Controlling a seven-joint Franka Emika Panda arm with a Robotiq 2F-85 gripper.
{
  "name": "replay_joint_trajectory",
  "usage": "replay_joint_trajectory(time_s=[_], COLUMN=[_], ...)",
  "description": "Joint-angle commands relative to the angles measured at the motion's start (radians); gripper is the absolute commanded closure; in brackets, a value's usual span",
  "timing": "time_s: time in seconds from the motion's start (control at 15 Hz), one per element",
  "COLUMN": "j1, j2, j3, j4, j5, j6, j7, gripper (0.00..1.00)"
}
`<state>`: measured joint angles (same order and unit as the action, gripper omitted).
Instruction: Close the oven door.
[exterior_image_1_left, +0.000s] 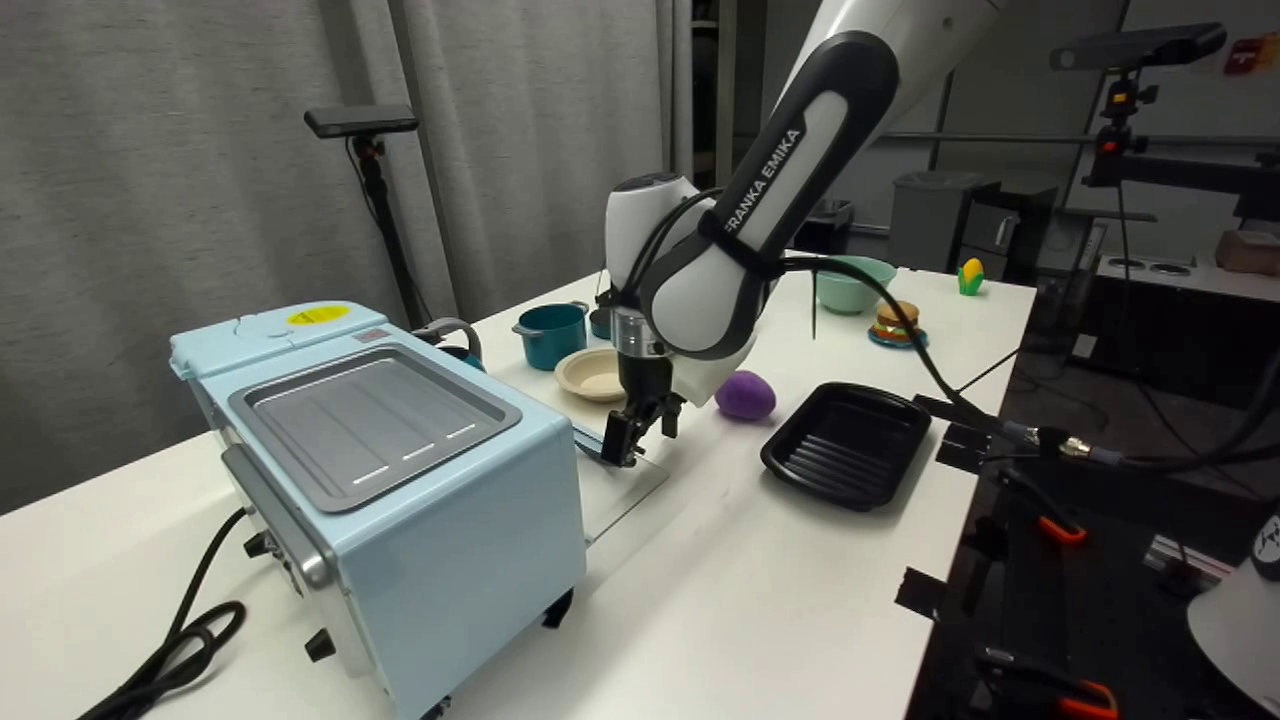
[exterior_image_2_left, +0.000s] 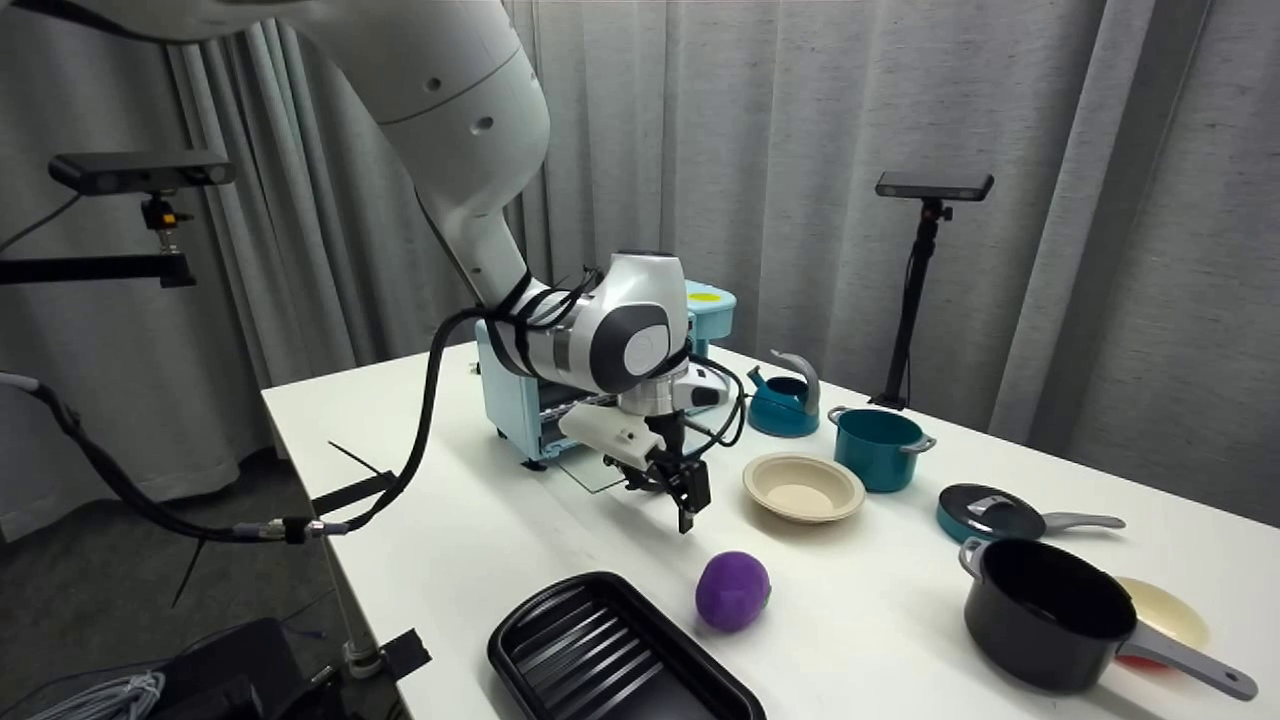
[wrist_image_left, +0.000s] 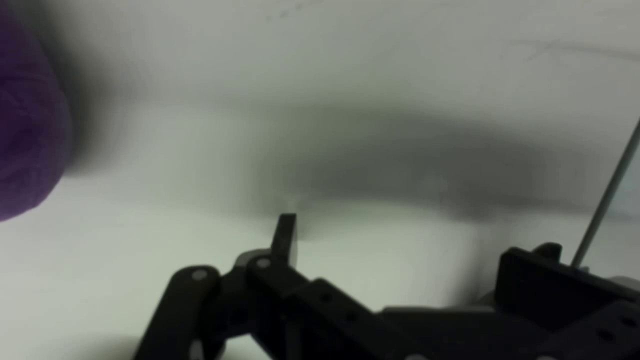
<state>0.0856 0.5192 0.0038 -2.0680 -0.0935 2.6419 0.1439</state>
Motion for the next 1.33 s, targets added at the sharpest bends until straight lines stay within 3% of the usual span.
replay_joint_trajectory(time_s=[0.0,0.53,0.67,1.0,1.27], j1=[0.008,0.008,0.066,0.137,0.100], j2=[-0.002,-0.003,-0.024,-0.062,-0.050], j3=[-0.008,-0.008,-0.071,-0.142,-0.078], j4=[-0.001,-0.002,-0.020,-0.060,-0.059], j5=[0.009,0.009,-0.059,-0.180,-0.143], j6=[-0.001,-0.001,0.015,-0.007,-0.004], j7=[-0.006,-0.006,0.077,0.168,0.092], gripper=[0.00,0.00,0.00,0.00,0.00])
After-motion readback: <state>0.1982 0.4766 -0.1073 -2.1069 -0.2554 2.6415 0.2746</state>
